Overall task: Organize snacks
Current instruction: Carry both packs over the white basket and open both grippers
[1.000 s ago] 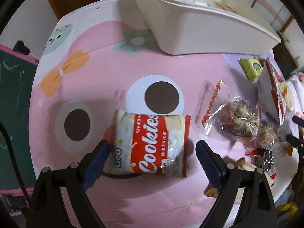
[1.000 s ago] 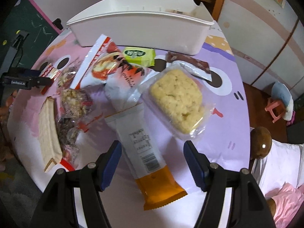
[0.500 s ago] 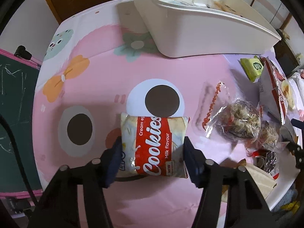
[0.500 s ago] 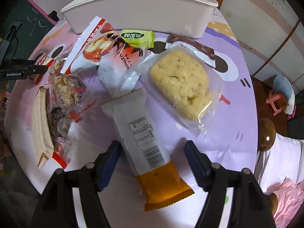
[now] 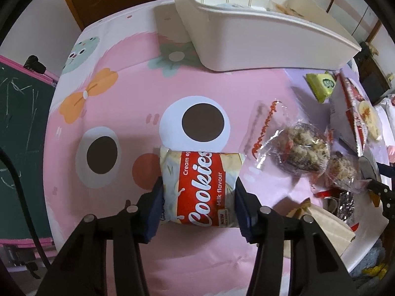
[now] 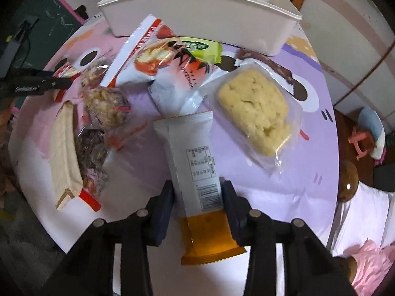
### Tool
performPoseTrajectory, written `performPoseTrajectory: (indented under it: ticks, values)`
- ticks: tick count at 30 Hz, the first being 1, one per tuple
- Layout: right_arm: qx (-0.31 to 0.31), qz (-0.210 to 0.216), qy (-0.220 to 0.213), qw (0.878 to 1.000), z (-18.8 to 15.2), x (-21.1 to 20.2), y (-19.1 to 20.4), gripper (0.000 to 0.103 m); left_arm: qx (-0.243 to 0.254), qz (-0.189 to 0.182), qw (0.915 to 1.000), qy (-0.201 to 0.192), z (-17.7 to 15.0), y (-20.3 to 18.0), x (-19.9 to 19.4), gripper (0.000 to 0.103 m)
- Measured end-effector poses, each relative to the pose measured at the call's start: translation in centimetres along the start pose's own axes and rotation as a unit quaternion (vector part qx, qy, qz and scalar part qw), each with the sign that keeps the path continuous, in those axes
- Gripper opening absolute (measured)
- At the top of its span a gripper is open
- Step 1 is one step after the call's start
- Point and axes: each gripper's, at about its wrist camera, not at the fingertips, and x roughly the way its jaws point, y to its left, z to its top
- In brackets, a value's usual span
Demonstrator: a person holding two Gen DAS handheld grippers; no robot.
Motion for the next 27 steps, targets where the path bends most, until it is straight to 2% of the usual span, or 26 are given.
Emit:
performPoseTrajectory:
  ticks: [4,8,14,18,24,27]
  values:
    - [0.012,0.016,-0.021,1.000,0.2,-1.9,0.1,0.034,-0.009,-0.006,0.9996,-0.024,-0.8,-0.6,-2.6,0.050]
    - [0.019,0.028,-0.069,0.997,1.2,-5.7,0.5,0.034,-0.011,-0.018,0.9978,-0.062,-1.0,-1.7,-6.7,0.050]
    - [0.023,0.021,-0.148,0.989,3.9,-11.5,0.3,0.034,-0.008,-0.011,0.9904,-0.138,1.4,-3.2,-13.7,0.050]
    - [0.042,0.009,-0.198,0.979,6.8,-15.5,-1.0,0.035,-0.015,0.012,0.9806,-0.195,3.9,-4.1,-18.4,0.050]
    - [0.081,-0.007,-0.254,0.964,11.6,-20.7,-2.6,0.035,-0.045,-0.007,0.9586,-0.281,7.0,-4.2,-24.1,0.050]
    - [0.081,-0.016,-0.285,0.955,13.4,-22.9,-2.7,0.035,-0.042,-0.013,0.9546,-0.295,8.8,-4.8,-25.3,0.050]
